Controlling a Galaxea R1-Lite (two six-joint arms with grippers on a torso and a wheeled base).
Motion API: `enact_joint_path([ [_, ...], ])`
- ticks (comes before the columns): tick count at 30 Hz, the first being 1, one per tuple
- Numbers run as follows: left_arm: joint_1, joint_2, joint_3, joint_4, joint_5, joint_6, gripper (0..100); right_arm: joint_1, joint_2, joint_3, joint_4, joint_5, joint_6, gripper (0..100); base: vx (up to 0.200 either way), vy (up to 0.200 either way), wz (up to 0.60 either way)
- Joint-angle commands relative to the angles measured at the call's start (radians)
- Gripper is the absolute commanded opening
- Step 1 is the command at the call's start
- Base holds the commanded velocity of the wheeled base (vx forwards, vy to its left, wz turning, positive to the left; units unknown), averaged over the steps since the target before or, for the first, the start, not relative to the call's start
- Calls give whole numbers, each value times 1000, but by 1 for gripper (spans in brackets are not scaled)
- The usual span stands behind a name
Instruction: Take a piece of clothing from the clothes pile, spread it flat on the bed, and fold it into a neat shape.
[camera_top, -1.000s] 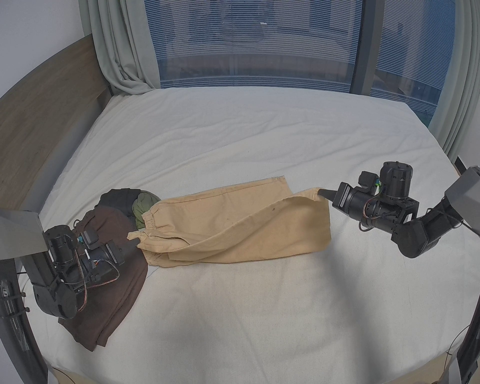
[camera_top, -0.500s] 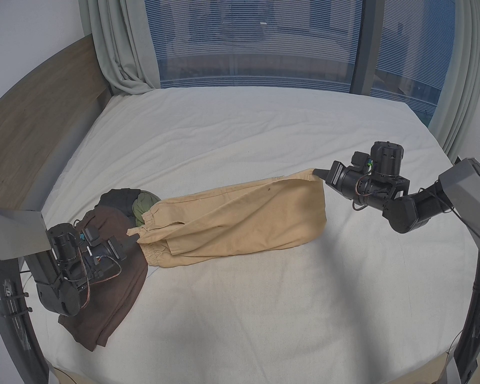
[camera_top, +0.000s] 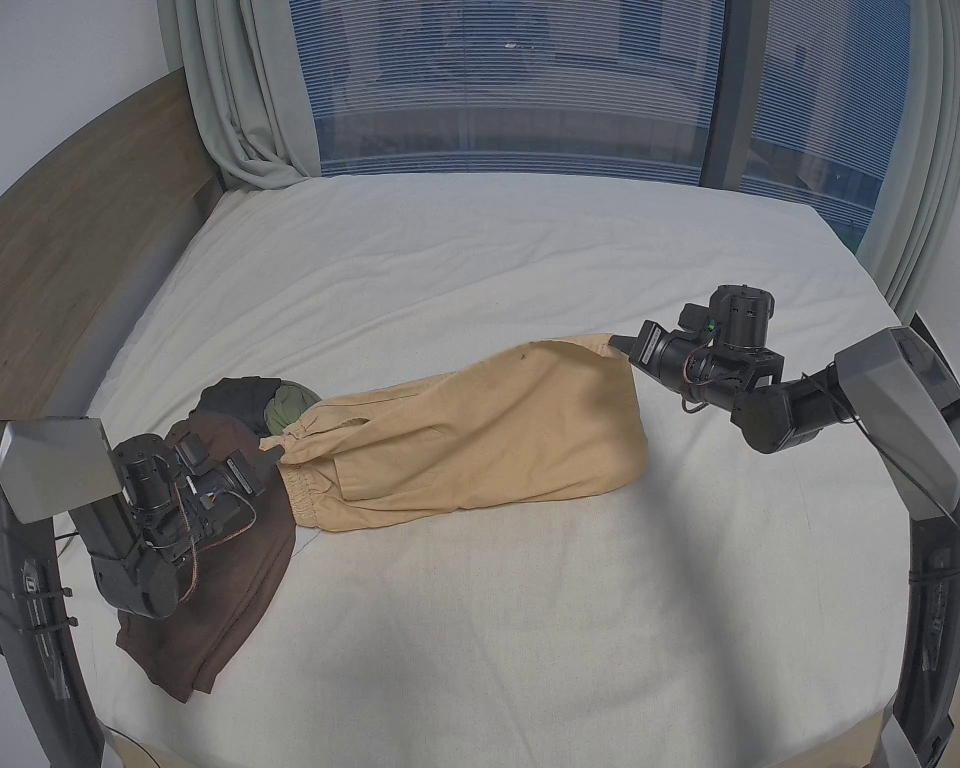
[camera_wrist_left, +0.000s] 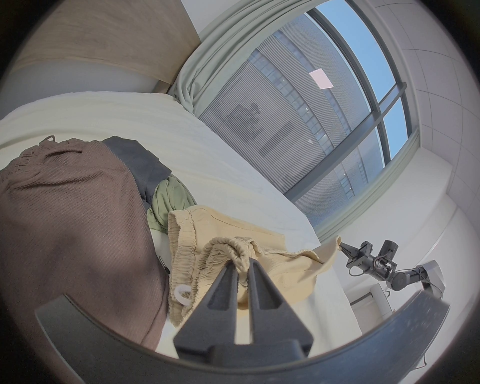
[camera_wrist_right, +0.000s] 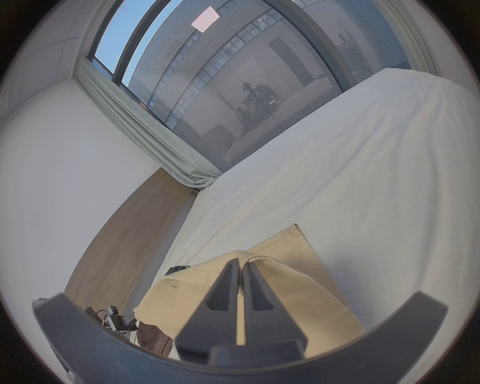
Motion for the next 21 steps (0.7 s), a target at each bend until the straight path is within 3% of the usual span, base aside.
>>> enact_joint_path([
  [1,-3,49,-40,-1,21,-1,0,-3,75,-58,-2,1,10,0,0,0,0],
  [21,2,136,-179,-1,61,-29,0,-4,233,-302,11,-4,41,0,0,0,0],
])
